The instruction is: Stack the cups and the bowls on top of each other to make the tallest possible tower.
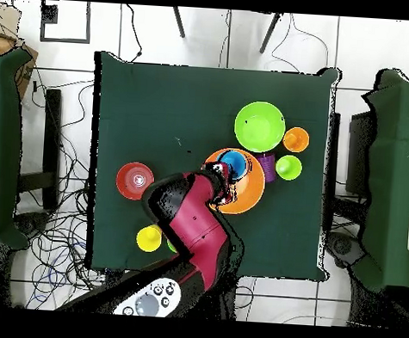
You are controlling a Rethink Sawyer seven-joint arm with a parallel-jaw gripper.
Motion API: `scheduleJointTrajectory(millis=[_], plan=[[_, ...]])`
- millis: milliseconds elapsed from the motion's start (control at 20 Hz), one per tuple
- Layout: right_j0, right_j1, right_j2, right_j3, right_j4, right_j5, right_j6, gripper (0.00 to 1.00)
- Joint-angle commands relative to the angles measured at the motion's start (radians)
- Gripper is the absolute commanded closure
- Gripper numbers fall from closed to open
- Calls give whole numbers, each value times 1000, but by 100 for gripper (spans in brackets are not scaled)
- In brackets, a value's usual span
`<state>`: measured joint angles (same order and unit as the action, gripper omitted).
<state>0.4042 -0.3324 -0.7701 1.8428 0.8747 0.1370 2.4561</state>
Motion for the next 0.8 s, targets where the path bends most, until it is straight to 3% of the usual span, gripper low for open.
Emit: scheduleJointTrajectory(millis=[50,300,800], plan=[[31,63,60,-8,47,130,309,100],[-27,13,150,32,30,48,276,100],[-100,-39,228,69,-19,-34,239,100]])
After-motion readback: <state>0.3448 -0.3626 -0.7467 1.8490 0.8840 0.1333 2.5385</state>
